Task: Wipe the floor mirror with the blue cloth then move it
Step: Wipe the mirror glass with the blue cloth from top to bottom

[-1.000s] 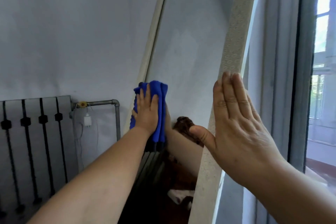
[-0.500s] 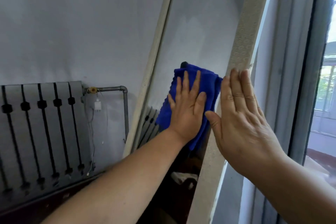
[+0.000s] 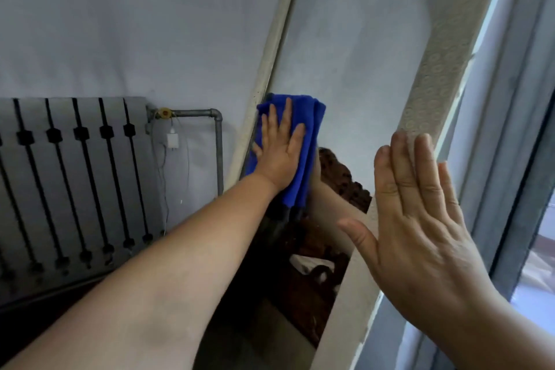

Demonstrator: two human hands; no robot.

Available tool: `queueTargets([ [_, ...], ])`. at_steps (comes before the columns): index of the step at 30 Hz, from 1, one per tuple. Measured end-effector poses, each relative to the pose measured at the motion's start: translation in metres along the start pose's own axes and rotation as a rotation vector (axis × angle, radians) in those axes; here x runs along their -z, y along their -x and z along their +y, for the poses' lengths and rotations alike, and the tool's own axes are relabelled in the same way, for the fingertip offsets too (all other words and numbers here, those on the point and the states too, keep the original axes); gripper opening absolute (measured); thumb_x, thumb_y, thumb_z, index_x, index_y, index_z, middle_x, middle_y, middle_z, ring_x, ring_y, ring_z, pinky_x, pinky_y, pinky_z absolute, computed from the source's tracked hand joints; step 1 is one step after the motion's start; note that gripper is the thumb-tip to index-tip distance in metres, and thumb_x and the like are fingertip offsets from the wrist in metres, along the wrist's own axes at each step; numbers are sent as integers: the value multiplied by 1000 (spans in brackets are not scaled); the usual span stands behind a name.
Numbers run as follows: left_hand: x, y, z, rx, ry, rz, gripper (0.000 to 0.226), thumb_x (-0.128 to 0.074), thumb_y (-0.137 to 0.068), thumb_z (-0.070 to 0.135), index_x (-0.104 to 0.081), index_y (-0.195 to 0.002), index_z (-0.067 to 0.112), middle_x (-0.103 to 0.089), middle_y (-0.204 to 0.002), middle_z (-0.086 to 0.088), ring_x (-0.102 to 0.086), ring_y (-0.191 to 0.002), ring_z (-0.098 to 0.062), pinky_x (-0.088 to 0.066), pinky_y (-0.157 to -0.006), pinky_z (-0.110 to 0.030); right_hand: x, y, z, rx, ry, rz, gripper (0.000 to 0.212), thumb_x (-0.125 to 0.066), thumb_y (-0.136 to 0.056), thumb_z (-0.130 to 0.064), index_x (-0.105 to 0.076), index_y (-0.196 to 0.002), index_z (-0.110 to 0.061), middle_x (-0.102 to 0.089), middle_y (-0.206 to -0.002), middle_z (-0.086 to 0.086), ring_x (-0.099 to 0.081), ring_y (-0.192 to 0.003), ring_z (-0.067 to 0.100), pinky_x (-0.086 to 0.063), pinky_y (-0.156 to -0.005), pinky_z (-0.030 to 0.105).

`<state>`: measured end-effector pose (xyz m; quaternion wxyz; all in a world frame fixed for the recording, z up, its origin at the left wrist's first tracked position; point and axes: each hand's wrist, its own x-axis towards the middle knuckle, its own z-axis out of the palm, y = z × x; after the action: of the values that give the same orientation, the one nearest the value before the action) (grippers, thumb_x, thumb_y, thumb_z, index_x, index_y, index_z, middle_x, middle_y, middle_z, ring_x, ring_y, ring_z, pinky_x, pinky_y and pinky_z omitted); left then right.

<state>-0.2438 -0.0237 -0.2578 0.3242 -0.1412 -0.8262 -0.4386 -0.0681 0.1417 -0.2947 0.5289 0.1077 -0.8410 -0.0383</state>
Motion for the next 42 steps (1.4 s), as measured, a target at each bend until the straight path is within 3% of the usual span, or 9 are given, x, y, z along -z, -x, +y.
queueTargets([
  [7,-13,49,-56,244,84,94,67,-15,-91,63,-2,-153,40,2,-165,8,5,-151,-11,4,-120,-54,2,0,3,1,-14,-30,86,-26,-95,-60,-23,-150,6,-14,-160,22,-6,-151,32,-11,-121,46],
  [14,-26,76,-27,620,79,78,60,-16,-101,53,3,-155,32,6,-165,-5,8,-151,-29,1,-117,-57,2,0,1,-21,-25,-33,87,-25,-95,-61,-22,-150,6,-13,-161,22,-5,-151,31,-9,-121,45],
  [17,-16,25,17,422,59,44,61,-16,-101,53,2,-155,31,8,-165,-6,10,-151,-29,4,-116,-59,3,-1,-1,-17,-11,-25,86,-22,-97,-61,-21,-150,7,-13,-160,23,-5,-151,33,-8,-121,45],
  [21,-18,35,47,-54,-48,-9,59,-16,-99,56,10,-151,43,16,-164,2,19,-149,-20,12,-114,-61,0,-1,-1,-24,-33,3,85,-20,-97,-61,-18,-150,6,-15,-160,23,-4,-150,32,-6,-121,45],
  [25,-26,118,10,-517,-203,-139,61,-17,-99,53,6,-153,36,16,-164,0,21,-149,-24,15,-115,-61,-1,-1,-1,-31,-40,-14,88,-20,-96,-63,-17,-151,5,-10,-161,22,-1,-151,33,-7,-120,47],
  [27,-28,148,-27,-590,-274,-195,61,-11,-99,57,6,-154,36,13,-164,-2,15,-150,-30,7,-114,-67,1,-1,0,-33,-43,-40,87,-17,-97,-64,-17,-152,4,-9,-162,21,0,-151,32,-4,-121,44],
  [33,-17,134,-44,-485,-289,-227,68,-11,-94,67,15,-151,41,23,-162,0,22,-149,-27,5,-112,-70,3,7,-1,-26,-37,-15,86,-20,-97,-61,-21,-151,5,-11,-161,21,-5,-151,32,-9,-121,46],
  [37,-8,52,7,-247,-100,-75,65,-16,-91,62,11,-147,45,15,-164,3,19,-149,-16,12,-116,-59,0,9,-4,-39,10,-19,87,-24,-97,-62,-19,-152,5,-9,-161,22,-3,-151,34,-11,-120,53],
  [42,-12,29,-43,117,41,87,69,-16,-89,64,-3,-153,41,2,-165,6,6,-151,-15,1,-117,-61,-4,11,-7,-51,17,-4,87,-32,-95,-59,-19,-151,6,-8,-161,23,-2,-150,36,-11,-120,55],
])
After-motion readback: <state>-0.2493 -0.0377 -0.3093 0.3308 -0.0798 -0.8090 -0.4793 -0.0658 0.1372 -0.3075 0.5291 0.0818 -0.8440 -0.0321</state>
